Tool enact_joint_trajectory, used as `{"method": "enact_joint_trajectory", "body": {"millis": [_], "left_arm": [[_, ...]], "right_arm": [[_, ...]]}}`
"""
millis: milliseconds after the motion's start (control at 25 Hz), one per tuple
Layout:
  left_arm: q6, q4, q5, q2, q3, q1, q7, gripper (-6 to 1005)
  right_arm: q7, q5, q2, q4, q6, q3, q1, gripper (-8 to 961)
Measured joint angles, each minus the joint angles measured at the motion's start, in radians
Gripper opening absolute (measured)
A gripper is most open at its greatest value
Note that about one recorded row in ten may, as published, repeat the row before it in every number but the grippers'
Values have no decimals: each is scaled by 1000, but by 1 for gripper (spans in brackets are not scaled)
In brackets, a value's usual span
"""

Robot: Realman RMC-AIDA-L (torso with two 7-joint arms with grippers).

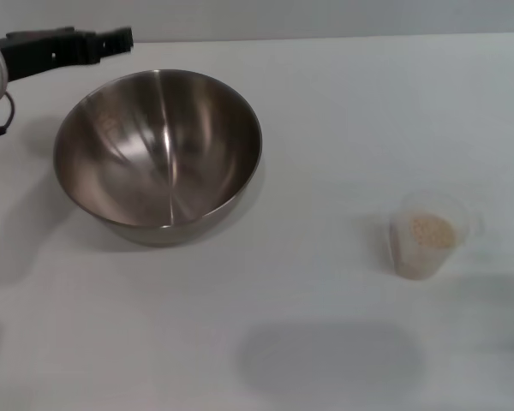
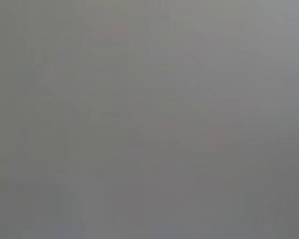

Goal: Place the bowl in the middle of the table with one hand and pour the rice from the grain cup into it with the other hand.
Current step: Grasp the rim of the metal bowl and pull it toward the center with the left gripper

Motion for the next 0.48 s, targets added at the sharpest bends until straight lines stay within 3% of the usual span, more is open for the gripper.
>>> {"method": "enact_joint_trajectory", "body": {"millis": [240,480], "left_arm": [[-79,48,-8,-6,-58,-15,101,849],[6,77,-2,-11,-44,11,151,849]], "right_arm": [[-1,0,-1,-2,-1,-10,-1,825],[-1,0,-1,-8,-7,-24,-2,825]]}}
